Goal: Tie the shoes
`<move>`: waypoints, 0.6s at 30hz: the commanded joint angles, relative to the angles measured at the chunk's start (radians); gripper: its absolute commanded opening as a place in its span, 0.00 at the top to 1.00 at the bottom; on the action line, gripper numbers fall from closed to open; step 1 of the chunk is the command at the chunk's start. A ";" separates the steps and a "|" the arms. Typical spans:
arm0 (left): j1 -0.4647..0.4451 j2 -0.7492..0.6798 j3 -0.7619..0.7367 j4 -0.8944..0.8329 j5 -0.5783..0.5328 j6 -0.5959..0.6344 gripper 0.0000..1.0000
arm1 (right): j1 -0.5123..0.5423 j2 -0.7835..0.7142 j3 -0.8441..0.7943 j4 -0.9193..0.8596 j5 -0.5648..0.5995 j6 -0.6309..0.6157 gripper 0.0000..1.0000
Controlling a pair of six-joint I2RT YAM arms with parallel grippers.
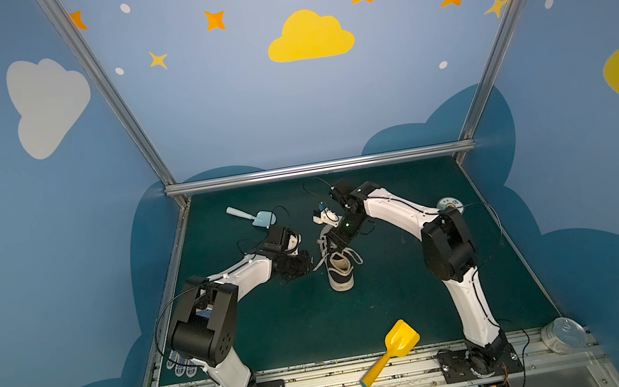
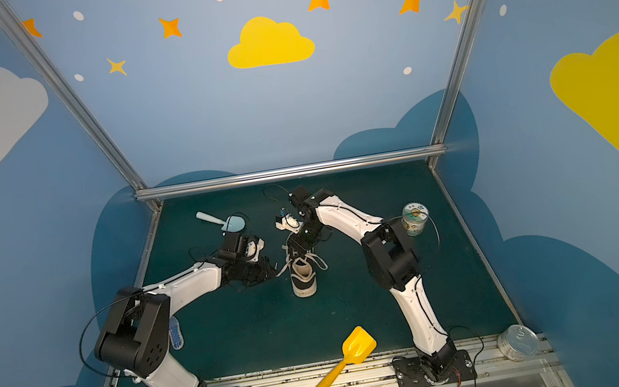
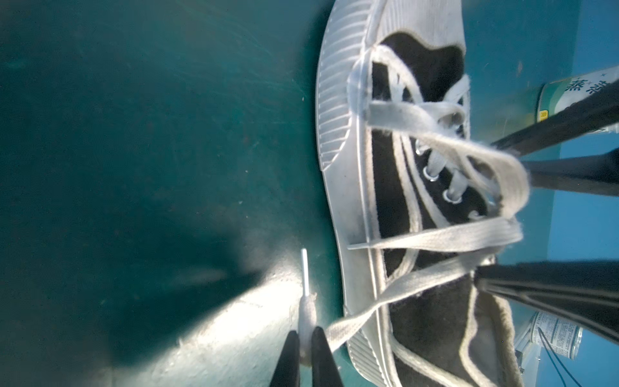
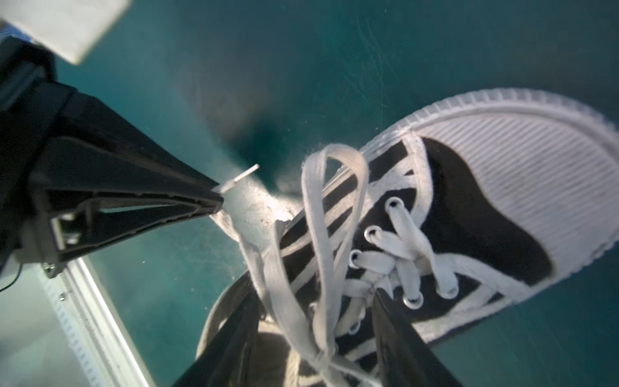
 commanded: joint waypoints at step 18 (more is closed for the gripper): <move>-0.002 -0.027 -0.008 0.013 0.013 -0.013 0.90 | 0.007 0.072 0.079 0.055 -0.012 0.010 0.53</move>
